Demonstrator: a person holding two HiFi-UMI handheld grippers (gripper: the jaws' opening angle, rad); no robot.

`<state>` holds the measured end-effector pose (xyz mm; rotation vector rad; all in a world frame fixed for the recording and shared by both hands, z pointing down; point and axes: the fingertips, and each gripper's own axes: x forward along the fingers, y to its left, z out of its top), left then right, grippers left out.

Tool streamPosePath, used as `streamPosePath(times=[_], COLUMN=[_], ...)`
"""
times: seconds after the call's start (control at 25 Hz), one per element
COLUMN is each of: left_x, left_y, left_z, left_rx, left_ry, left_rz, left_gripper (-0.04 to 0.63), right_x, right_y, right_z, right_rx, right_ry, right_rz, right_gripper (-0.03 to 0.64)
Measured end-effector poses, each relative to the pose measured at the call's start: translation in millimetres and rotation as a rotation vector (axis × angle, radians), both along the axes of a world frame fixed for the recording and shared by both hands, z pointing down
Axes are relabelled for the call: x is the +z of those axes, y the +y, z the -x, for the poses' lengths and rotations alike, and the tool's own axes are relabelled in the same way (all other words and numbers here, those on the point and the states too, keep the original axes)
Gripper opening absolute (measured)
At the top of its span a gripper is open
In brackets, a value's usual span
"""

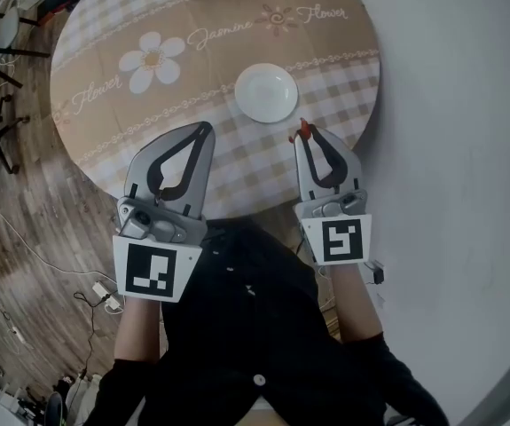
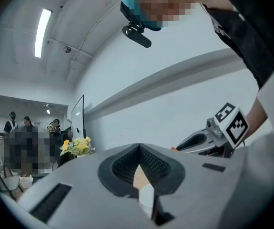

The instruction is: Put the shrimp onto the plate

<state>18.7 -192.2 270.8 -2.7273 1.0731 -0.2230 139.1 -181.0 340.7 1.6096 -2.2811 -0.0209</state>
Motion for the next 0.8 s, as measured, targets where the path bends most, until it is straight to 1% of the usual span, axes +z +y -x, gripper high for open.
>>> streamPosePath(times=[0.36,0.52,0.8], left_x=[6.0,9.0,12.5], left_y=[-7.2,-8.8,-10.0], left_z=[5.4,7.8,10.9], left_rx=[-0.025,-0.036,-0.048], left_ry=[-0.01,-0.016,-0.013], left_rz=[0.014,0.019,0.029], left_gripper=[0.002,0.002,0.002], right_x=[43.5,58.3,101.2], right_y=[-15.4,-26.8,-39.5], right_z=[-6.5,-4.4,-1.2], right_rx=[-0.007,-0.019,-0.063], right_ry=[0.03,0.025,0.085], right_rz=[0.088,0.089,0.15], right_gripper=[0.046,0.046,0.046])
